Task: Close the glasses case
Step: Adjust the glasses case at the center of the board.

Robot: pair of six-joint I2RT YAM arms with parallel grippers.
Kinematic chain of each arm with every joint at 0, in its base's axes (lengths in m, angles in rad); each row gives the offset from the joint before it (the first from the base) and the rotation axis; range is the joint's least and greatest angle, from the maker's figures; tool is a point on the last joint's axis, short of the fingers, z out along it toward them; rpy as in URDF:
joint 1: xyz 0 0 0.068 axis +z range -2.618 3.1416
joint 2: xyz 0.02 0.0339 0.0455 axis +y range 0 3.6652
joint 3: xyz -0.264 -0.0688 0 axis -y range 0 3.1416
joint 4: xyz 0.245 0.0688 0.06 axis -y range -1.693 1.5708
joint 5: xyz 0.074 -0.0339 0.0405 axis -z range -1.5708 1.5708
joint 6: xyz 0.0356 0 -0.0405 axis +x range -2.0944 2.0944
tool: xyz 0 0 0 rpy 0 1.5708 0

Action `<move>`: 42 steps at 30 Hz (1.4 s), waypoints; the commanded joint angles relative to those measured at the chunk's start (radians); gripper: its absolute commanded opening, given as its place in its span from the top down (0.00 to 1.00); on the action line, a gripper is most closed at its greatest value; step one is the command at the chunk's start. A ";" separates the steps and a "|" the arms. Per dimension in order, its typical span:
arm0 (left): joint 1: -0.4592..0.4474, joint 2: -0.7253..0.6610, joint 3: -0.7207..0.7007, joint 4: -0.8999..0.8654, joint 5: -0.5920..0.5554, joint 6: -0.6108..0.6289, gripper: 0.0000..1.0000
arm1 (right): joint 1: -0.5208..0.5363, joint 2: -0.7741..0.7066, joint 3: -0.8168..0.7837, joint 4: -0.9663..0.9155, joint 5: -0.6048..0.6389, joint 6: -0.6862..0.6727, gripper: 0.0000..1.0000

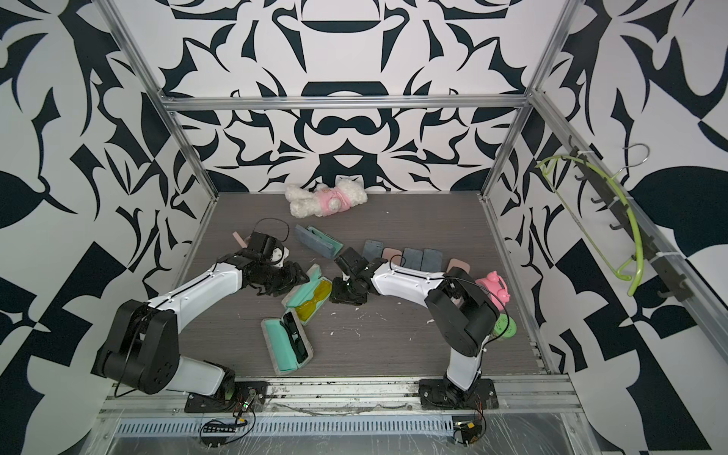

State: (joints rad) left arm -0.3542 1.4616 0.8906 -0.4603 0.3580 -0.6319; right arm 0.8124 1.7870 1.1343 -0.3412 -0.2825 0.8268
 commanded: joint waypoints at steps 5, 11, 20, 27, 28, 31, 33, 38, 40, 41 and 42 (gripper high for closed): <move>-0.012 0.013 0.018 -0.003 0.020 -0.011 0.38 | 0.048 0.034 0.035 0.030 0.004 0.088 0.52; -0.012 0.010 0.018 -0.005 0.018 -0.005 0.37 | 0.075 0.075 0.048 0.057 0.047 0.140 0.53; -0.012 0.032 0.036 0.006 0.025 -0.002 0.37 | 0.077 0.101 0.078 0.060 0.103 0.161 0.54; -0.012 0.047 0.070 0.010 0.043 -0.005 0.37 | 0.076 0.153 0.125 0.052 0.106 0.166 0.65; -0.012 0.048 0.073 0.010 0.044 -0.005 0.37 | 0.076 0.156 0.134 0.045 0.112 0.165 0.66; -0.012 0.053 0.084 0.009 0.051 -0.005 0.37 | 0.074 0.162 0.159 0.014 0.137 0.153 0.71; -0.012 0.057 0.088 0.009 0.056 -0.005 0.37 | 0.068 0.166 0.174 -0.004 0.143 0.142 0.73; -0.012 0.064 0.096 0.015 0.067 -0.006 0.37 | 0.046 0.179 0.202 -0.044 0.143 0.107 0.84; -0.014 0.066 0.100 0.018 0.072 -0.006 0.37 | 0.032 0.180 0.206 -0.049 0.135 0.094 0.85; -0.014 0.066 0.100 0.019 0.076 -0.007 0.37 | 0.024 0.184 0.211 -0.055 0.132 0.087 0.85; -0.014 0.069 0.102 0.021 0.078 -0.008 0.37 | 0.019 0.184 0.212 -0.057 0.127 0.082 0.85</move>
State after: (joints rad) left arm -0.3630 1.5154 0.9665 -0.4454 0.4011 -0.6395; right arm 0.8452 1.9812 1.3102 -0.3630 -0.1596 0.9493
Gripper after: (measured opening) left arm 0.632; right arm 0.150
